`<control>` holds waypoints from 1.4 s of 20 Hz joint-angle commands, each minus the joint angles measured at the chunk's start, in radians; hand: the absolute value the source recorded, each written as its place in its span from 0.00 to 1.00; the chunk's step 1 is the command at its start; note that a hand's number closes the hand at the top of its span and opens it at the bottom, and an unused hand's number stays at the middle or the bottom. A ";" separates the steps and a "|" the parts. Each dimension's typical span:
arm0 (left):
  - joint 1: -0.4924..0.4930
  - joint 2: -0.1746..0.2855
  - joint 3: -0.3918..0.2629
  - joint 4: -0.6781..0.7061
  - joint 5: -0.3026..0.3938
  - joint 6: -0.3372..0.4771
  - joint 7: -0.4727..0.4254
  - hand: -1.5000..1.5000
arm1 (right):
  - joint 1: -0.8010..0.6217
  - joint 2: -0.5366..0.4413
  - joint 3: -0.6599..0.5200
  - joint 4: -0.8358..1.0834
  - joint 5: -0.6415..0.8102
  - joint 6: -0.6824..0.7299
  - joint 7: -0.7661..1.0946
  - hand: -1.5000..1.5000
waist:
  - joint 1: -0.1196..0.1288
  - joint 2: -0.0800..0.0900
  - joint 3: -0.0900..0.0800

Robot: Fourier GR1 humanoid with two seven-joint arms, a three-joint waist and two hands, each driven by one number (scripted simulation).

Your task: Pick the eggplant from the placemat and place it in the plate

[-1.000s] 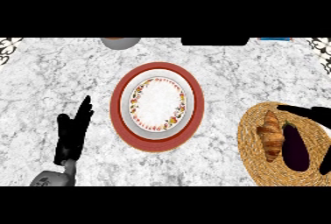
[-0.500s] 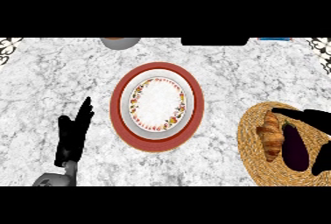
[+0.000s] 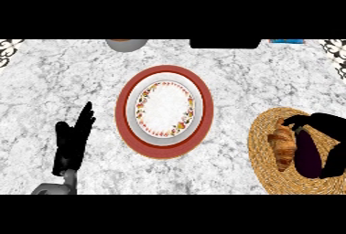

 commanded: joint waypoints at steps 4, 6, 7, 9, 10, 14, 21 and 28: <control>0.034 0.003 0.015 -0.091 -0.017 -0.024 0.068 0.50 | 0.025 0.011 -0.035 -0.018 0.067 -0.064 -0.057 1.00 | -0.004 0.004 0.006; 0.012 -0.012 0.050 0.054 -0.005 -0.043 -0.079 0.50 | 0.016 0.006 -0.053 -0.030 0.082 -0.090 -0.042 1.00 | -0.007 0.005 0.006; 0.037 -0.009 0.024 -0.049 -0.007 -0.034 0.016 0.50 | -0.043 0.034 -0.079 0.080 0.093 -0.164 -0.041 1.00 | 0.002 0.006 0.006; 0.001 -0.026 0.020 0.015 -0.023 -0.009 0.004 0.50 | -0.035 0.253 0.038 -0.218 0.086 -0.135 0.180 1.00 | -0.014 -0.003 0.003; 0.005 0.000 0.018 -0.013 -0.017 -0.033 0.020 0.50 | -0.033 0.372 0.110 -0.224 0.128 -0.209 0.218 1.00 | 0.007 -0.007 0.003; -0.002 -0.021 -0.017 0.000 -0.022 -0.051 0.003 0.50 | -0.153 0.636 0.246 -0.275 0.204 -0.287 0.384 1.00 | 0.072 -0.010 0.000; -0.044 -0.015 -0.006 0.007 -0.023 -0.050 0.026 0.50 | -0.260 0.662 0.539 -0.424 0.152 -0.517 0.802 1.00 | 0.071 -0.007 0.005; -0.048 -0.013 0.010 0.045 -0.024 -0.049 0.009 0.50 | -0.458 0.664 0.658 -0.485 0.234 -0.807 1.230 1.00 | 0.044 -0.001 0.004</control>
